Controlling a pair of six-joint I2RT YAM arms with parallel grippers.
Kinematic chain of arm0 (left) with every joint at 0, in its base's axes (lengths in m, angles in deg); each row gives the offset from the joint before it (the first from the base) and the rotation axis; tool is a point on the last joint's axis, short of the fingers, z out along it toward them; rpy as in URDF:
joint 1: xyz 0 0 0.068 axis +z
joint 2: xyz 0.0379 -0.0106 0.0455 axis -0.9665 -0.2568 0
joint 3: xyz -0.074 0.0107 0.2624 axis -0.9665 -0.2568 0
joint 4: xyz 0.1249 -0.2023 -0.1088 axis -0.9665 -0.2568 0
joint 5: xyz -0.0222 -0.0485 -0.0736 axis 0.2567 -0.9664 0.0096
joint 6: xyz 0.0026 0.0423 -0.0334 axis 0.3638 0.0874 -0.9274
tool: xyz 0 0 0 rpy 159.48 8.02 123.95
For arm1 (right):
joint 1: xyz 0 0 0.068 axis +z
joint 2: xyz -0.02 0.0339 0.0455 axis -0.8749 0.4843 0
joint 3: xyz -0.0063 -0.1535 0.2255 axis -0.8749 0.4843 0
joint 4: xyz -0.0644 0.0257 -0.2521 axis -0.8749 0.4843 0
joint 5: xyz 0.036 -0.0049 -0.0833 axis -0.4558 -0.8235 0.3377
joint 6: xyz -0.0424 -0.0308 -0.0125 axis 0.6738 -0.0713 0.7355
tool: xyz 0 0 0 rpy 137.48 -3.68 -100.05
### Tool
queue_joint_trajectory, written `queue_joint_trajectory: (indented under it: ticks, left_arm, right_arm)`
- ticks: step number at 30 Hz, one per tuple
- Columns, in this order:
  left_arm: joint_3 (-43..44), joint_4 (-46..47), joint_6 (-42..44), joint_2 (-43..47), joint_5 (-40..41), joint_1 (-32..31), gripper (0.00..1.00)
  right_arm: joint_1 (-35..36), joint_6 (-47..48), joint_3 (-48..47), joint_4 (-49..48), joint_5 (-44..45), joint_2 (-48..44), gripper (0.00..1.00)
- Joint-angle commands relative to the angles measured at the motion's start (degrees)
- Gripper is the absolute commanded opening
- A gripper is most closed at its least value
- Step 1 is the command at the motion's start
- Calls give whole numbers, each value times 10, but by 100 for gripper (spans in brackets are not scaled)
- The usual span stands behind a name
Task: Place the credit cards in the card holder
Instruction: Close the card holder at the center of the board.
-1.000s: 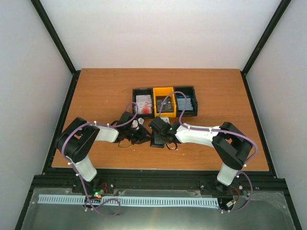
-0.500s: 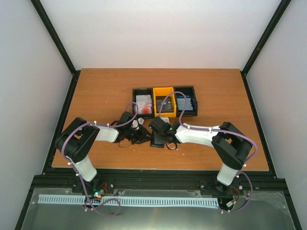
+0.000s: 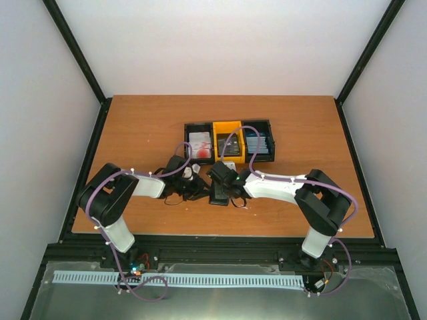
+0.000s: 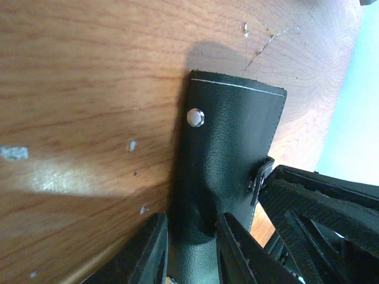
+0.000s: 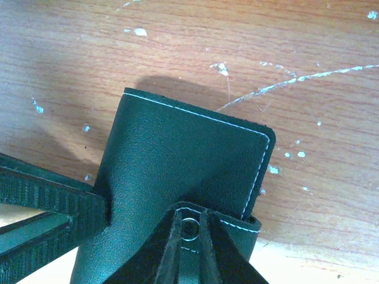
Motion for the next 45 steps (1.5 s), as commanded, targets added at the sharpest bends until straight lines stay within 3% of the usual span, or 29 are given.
queue_joint_trajectory:
  ticks: [1,30,45]
  left_arm:
    - [-7,-47,7,-15,30,3,25]
    - [-3,-46,9,-19,28,3,25]
    - [14,-59,18,-32,28,3,25]
  right_arm:
    - [-3,5,-14,0,12,-2,11]
    - [13,-15,26,7,-28,24,8]
    - [28,-38,115,-14,-66,31,3]
